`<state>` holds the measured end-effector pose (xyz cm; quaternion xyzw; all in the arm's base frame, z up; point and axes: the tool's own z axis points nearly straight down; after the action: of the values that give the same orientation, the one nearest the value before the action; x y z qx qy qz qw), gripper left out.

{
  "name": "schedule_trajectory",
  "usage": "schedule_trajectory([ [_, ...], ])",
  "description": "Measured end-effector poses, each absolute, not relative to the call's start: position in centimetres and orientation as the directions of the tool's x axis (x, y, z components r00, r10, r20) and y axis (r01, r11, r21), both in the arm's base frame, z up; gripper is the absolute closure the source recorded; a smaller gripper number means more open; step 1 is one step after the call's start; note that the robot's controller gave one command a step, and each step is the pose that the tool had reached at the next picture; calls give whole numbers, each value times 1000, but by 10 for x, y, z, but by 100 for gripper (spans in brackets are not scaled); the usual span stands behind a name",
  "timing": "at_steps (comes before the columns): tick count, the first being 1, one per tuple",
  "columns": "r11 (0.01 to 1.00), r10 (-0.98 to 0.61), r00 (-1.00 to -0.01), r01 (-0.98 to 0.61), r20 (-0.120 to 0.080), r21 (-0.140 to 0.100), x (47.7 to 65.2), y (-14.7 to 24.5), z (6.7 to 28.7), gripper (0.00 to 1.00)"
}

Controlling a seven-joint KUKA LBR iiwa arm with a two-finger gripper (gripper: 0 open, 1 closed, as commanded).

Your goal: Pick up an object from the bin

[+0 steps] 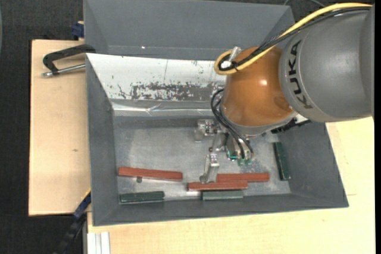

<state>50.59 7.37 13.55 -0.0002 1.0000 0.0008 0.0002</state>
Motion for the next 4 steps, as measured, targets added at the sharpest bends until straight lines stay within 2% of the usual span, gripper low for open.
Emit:
schedule_trajectory([
  [1, 1000, -5, -1000, -5, 0, 1, 503, 120, 125, 0],
  [2, 1000, 16, -1000, 16, 1, 3, 497, 149, 117, 0],
  [3, 1000, 22, -1000, 22, 2, 2, 497, 147, 116, 0],
  [4, 959, -284, -959, -284, 0, 1, 511, 133, 71, 100],
])
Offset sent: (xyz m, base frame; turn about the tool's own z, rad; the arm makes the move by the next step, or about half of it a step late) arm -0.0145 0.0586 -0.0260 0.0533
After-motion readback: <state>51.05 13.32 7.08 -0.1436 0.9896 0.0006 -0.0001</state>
